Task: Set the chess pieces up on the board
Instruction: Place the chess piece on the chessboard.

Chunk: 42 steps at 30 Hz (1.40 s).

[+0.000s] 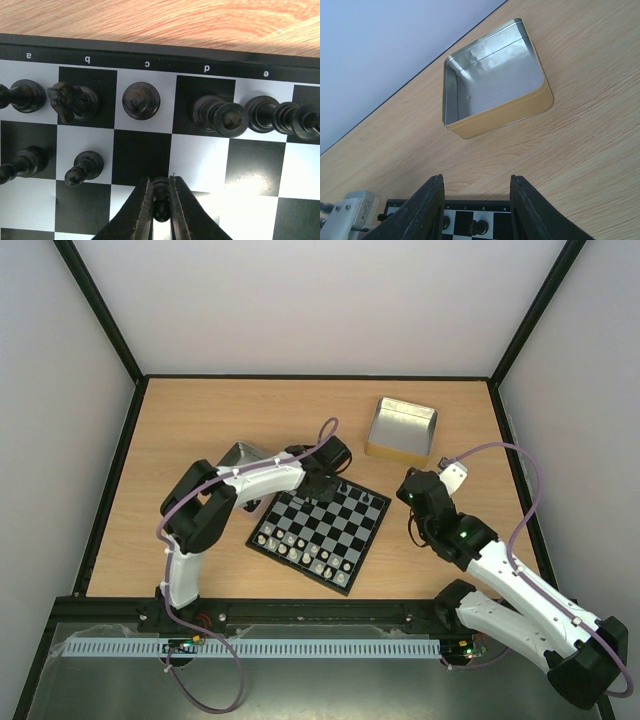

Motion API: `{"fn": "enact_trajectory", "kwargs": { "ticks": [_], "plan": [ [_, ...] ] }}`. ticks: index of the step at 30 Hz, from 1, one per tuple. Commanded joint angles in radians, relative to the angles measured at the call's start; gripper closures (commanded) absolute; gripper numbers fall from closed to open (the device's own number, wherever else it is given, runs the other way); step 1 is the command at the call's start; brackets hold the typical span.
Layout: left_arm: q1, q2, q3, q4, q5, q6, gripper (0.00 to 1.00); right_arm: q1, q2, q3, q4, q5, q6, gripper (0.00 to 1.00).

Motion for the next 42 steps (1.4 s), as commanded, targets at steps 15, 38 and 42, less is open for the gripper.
{"fn": "enact_trajectory", "kwargs": {
  "ticks": [15,38,42],
  "plan": [
    [0.040,0.058,0.039,-0.005,-0.007,-0.017,0.87,-0.003,-0.019,-0.009,-0.006,0.042,0.011,0.64],
    [0.055,-0.056,0.002,0.003,0.096,-0.002,0.66,-0.003,-0.052,-0.003,-0.002,0.010,0.008,0.62],
    [0.056,-0.106,-0.040,0.006,0.085,-0.011,0.63,-0.003,-0.065,-0.007,0.007,-0.010,0.011,0.62]
  ]
}}
